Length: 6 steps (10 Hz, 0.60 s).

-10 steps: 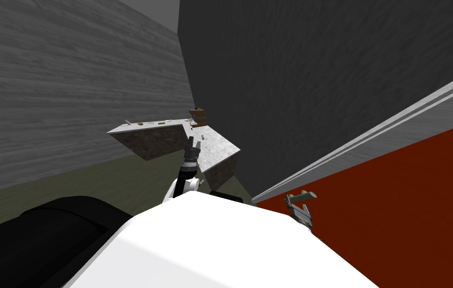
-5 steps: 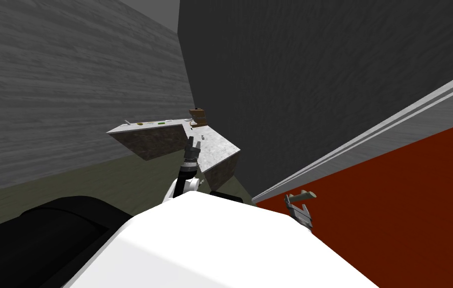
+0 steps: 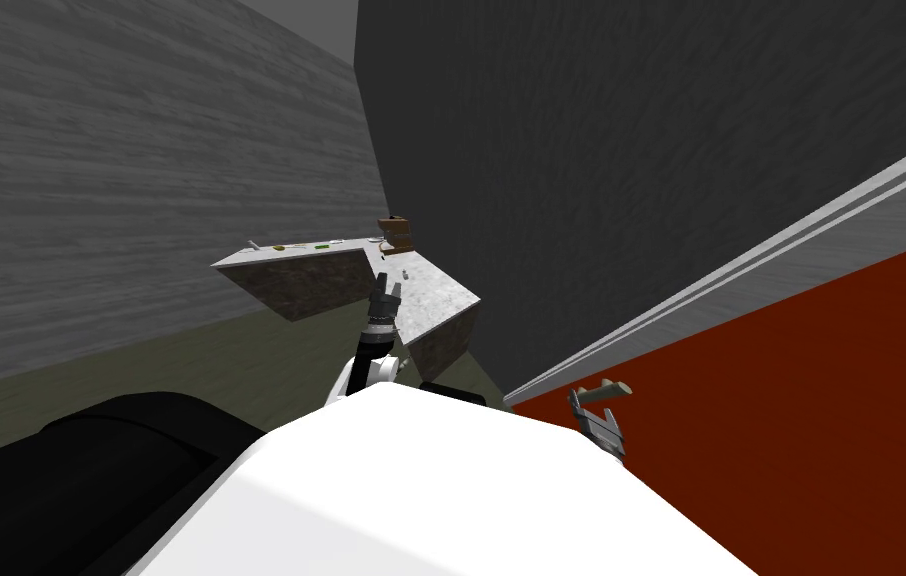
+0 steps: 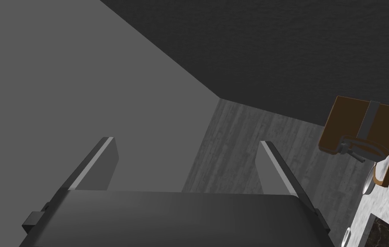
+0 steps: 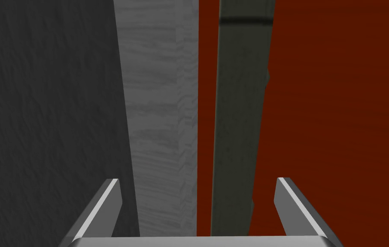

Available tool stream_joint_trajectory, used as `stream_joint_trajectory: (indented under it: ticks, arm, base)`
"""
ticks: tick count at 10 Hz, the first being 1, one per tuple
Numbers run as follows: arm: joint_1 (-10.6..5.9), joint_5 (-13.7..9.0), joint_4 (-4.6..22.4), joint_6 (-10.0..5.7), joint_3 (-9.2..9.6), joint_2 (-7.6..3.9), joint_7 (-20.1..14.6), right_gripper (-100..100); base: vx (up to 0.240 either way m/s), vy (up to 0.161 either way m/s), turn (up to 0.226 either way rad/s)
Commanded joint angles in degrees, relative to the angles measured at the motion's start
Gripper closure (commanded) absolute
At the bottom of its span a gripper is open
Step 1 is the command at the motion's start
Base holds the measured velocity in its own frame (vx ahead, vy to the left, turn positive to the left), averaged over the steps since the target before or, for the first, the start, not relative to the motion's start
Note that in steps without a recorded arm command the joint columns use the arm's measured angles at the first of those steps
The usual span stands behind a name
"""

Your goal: Pull the door open

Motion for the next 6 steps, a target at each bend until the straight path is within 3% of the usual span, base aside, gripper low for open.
stream_joint_trajectory:
  ticks: [1,3,4,6]
  arm:
    - [-0.01,0.00,0.00,0.00,0.00,0.00,0.00,-100]
    - [-0.01,0.00,0.00,0.00,0.00,0.00,0.00,-100]
    - [-0.05,0.89,0.79,-1.40,1.09,-0.37,-0.92,-100]
    - [-0.05,0.89,0.79,-1.40,1.09,-0.37,-0.92,-100]
  base:
    - [0.003,-0.004,0.012]
    - [0.000,0.000,0.000]
    - [0.003,-0.004,0.013]
    - [-0.007,0.009,-0.027]
